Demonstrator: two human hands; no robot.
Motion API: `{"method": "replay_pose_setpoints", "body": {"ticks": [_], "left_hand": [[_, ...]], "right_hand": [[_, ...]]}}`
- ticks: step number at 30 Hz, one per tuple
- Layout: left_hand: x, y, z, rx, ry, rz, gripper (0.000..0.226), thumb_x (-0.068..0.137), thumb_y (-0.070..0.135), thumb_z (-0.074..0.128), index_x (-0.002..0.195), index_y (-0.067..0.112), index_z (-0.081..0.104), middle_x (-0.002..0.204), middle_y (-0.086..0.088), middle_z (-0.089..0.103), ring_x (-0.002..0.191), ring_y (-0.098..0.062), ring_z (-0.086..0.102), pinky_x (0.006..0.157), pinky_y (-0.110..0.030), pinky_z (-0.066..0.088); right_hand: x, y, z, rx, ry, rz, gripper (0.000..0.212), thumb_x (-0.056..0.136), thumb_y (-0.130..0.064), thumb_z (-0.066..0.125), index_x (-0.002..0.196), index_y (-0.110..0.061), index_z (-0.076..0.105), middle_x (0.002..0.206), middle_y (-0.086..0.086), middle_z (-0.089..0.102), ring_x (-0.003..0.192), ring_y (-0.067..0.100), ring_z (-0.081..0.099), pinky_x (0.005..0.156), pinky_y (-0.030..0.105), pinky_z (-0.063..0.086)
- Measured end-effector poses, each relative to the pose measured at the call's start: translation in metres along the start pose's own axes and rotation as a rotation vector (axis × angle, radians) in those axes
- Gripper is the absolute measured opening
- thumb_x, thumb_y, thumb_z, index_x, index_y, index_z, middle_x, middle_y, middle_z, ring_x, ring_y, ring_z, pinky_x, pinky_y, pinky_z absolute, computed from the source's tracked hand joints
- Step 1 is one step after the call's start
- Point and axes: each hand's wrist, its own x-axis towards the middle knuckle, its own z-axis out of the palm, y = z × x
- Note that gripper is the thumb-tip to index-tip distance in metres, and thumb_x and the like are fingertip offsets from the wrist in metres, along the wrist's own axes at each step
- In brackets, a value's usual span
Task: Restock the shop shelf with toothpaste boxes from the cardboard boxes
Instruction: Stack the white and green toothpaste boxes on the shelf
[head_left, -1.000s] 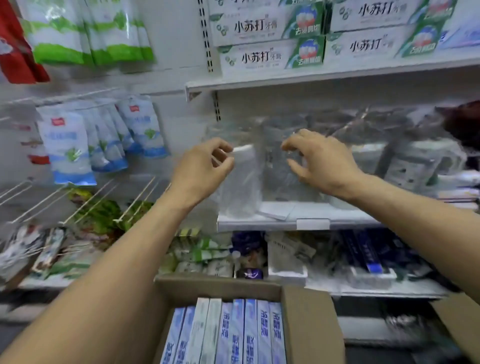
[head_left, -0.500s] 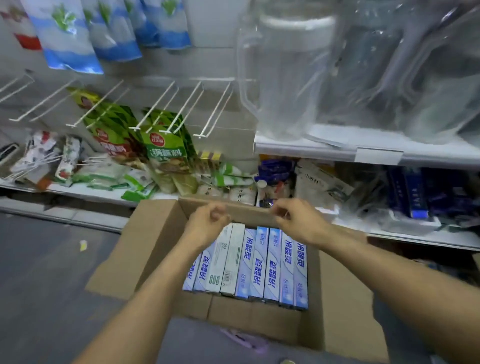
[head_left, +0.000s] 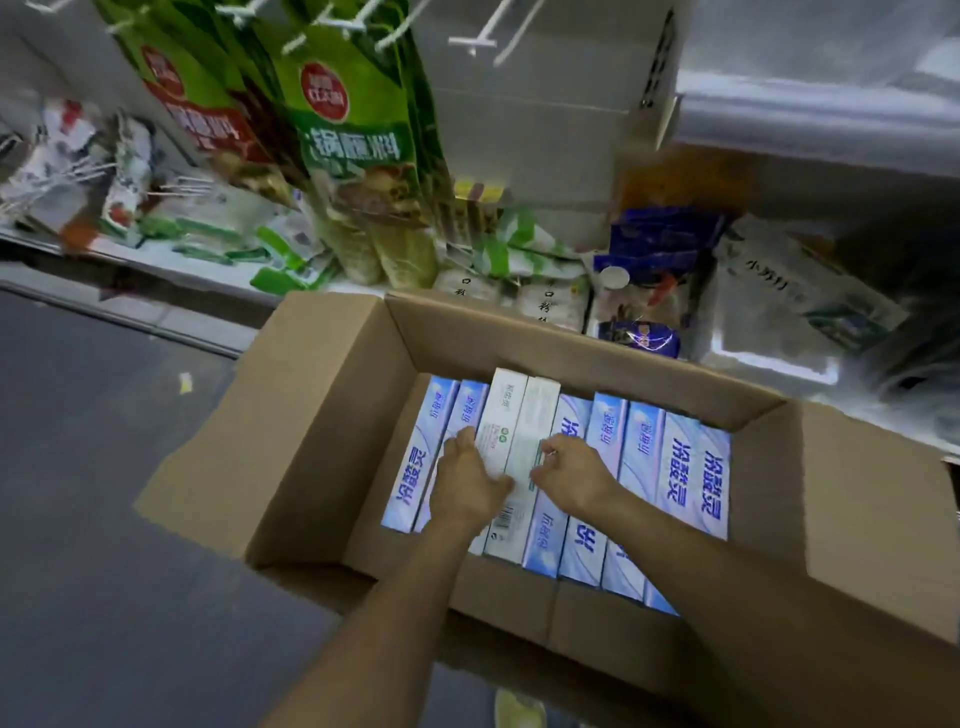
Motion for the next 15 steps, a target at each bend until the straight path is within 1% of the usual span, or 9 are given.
{"method": "replay_pose_setpoints", "body": {"ticks": [3, 5, 7, 9, 11, 12, 15], "left_hand": [[0.009, -0.007, 0.008, 0.084, -0.035, 0.044, 0.082, 0.079, 0.023, 0.073, 0.146, 0.02, 0.025, 0.135, -0.006, 0.044, 0.127, -0.027, 0.045, 0.099, -0.045, 0.045], [0.015, -0.011, 0.002, 0.081, -0.054, 0.042, 0.085, 0.079, 0.023, 0.072, 0.148, 0.022, 0.022, 0.135, -0.005, 0.046, 0.123, -0.027, 0.049, 0.096, -0.043, 0.046], [0.023, -0.018, -0.006, -0.014, -0.048, 0.021, 0.076, 0.076, 0.021, 0.072, 0.14, 0.023, 0.032, 0.126, -0.004, 0.055, 0.112, -0.027, 0.058, 0.092, -0.042, 0.049], [0.026, -0.023, -0.016, -0.137, -0.041, -0.05, 0.063, 0.071, 0.019, 0.073, 0.126, 0.025, 0.041, 0.116, 0.0, 0.062, 0.103, -0.022, 0.061, 0.091, -0.04, 0.052], [0.029, -0.03, -0.02, -0.246, -0.058, -0.106, 0.062, 0.065, 0.023, 0.073, 0.119, 0.03, 0.043, 0.111, 0.005, 0.065, 0.102, -0.019, 0.062, 0.092, -0.041, 0.053], [0.03, -0.032, -0.021, -0.274, -0.081, -0.113, 0.063, 0.066, 0.025, 0.075, 0.119, 0.031, 0.042, 0.111, 0.006, 0.064, 0.103, -0.018, 0.061, 0.092, -0.04, 0.053], [0.031, -0.035, -0.02, -0.275, -0.13, -0.11, 0.06, 0.076, 0.027, 0.078, 0.123, 0.03, 0.042, 0.11, 0.008, 0.06, 0.103, -0.018, 0.057, 0.085, -0.034, 0.05]], "right_hand": [[0.012, -0.003, 0.011, -0.03, 0.059, 0.033, 0.03, 0.085, -0.011, 0.056, 0.115, -0.006, 0.056, 0.115, 0.014, 0.063, 0.109, 0.031, 0.059, 0.085, 0.029, 0.046], [0.018, -0.005, 0.015, -0.026, 0.082, 0.049, 0.031, 0.085, -0.013, 0.054, 0.115, -0.007, 0.054, 0.112, 0.014, 0.063, 0.106, 0.032, 0.059, 0.082, 0.029, 0.046], [0.022, -0.006, 0.019, -0.025, 0.074, 0.052, 0.03, 0.085, -0.018, 0.054, 0.113, -0.009, 0.056, 0.109, 0.013, 0.065, 0.101, 0.03, 0.061, 0.077, 0.029, 0.047], [0.024, -0.01, 0.025, -0.033, 0.075, 0.064, 0.032, 0.086, -0.027, 0.056, 0.111, -0.007, 0.057, 0.109, 0.012, 0.065, 0.101, 0.031, 0.062, 0.079, 0.032, 0.05], [0.027, -0.019, 0.031, -0.057, 0.086, 0.089, 0.045, 0.087, -0.037, 0.058, 0.117, -0.004, 0.053, 0.114, 0.013, 0.062, 0.106, 0.033, 0.06, 0.084, 0.035, 0.05], [0.027, -0.024, 0.033, -0.091, 0.086, 0.102, 0.053, 0.088, -0.04, 0.059, 0.122, -0.002, 0.047, 0.118, 0.013, 0.06, 0.11, 0.034, 0.058, 0.085, 0.035, 0.049], [0.029, -0.035, 0.041, -0.162, 0.072, 0.151, 0.071, 0.088, -0.042, 0.06, 0.133, 0.002, 0.027, 0.122, 0.014, 0.057, 0.114, 0.036, 0.056, 0.08, 0.035, 0.042]]}}
